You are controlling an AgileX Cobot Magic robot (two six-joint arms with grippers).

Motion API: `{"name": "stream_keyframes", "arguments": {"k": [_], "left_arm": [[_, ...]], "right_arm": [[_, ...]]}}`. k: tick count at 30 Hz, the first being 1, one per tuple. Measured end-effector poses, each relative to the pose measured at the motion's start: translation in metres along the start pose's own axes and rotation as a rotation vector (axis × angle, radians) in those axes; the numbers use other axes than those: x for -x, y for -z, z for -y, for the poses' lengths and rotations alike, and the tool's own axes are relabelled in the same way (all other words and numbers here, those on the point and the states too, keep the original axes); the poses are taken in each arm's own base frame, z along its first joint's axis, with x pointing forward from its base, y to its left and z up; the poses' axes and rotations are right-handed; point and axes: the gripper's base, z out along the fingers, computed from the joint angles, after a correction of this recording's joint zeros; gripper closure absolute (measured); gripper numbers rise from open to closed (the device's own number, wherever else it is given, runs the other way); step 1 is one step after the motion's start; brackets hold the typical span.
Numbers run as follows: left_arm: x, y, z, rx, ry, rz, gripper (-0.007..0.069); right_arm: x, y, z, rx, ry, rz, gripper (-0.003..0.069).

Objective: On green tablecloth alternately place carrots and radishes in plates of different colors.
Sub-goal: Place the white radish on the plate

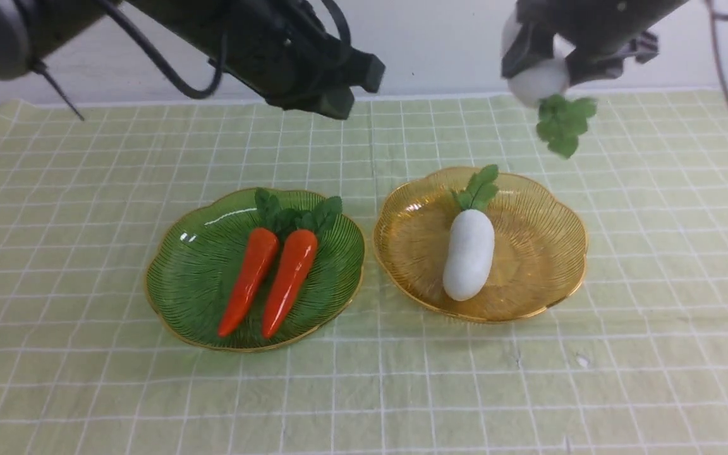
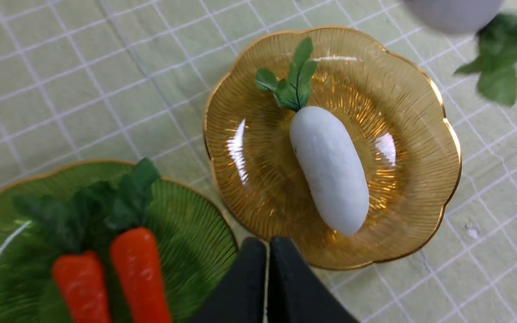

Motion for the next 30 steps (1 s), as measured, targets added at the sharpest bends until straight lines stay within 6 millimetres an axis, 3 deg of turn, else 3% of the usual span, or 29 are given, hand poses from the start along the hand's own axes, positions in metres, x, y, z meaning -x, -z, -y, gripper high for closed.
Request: {"name": "stream_keyframes", "arguments": {"k": [4, 7, 10, 14, 18, 21, 23, 26, 30], "left_arm": [[-0.009, 0.043, 0.003, 0.033, -0.026, 0.019, 0.0632], [-0.020, 0.064, 0.007, 0.042, -0.032, 0.028, 0.0632], [-0.035, 0.084, 0.011, 0.042, -0.035, 0.038, 0.0632], [-0.063, 0.100, 0.014, 0.044, -0.033, 0.025, 0.0632], [-0.080, 0.110, 0.015, 0.054, -0.036, 0.036, 0.0632], [-0.093, 0.119, 0.017, 0.063, -0.041, 0.049, 0.0632], [-0.106, 0.128, 0.018, 0.064, -0.043, 0.060, 0.0632], [-0.126, 0.140, 0.021, 0.066, -0.026, 0.088, 0.0632], [-0.148, 0.146, 0.022, 0.069, -0.014, 0.133, 0.0632]], "right_arm": [[-0.022, -0.041, -0.001, -0.063, 0.022, -0.130, 0.0193], [-0.031, -0.055, 0.012, -0.155, 0.010, -0.176, 0.0193], [-0.034, -0.061, 0.020, -0.207, 0.009, -0.191, 0.0179], [-0.034, -0.061, 0.020, -0.205, 0.008, -0.188, 0.0084], [-0.032, -0.047, 0.016, -0.207, 0.016, -0.164, 0.0049], [-0.030, -0.015, 0.005, -0.197, 0.042, -0.113, 0.0058], [-0.031, 0.021, -0.005, -0.187, 0.070, -0.059, 0.0090], [-0.045, 0.098, -0.025, -0.169, 0.109, 0.067, 0.0181], [-0.085, 0.188, -0.042, -0.161, 0.144, 0.215, 0.0358]]}}
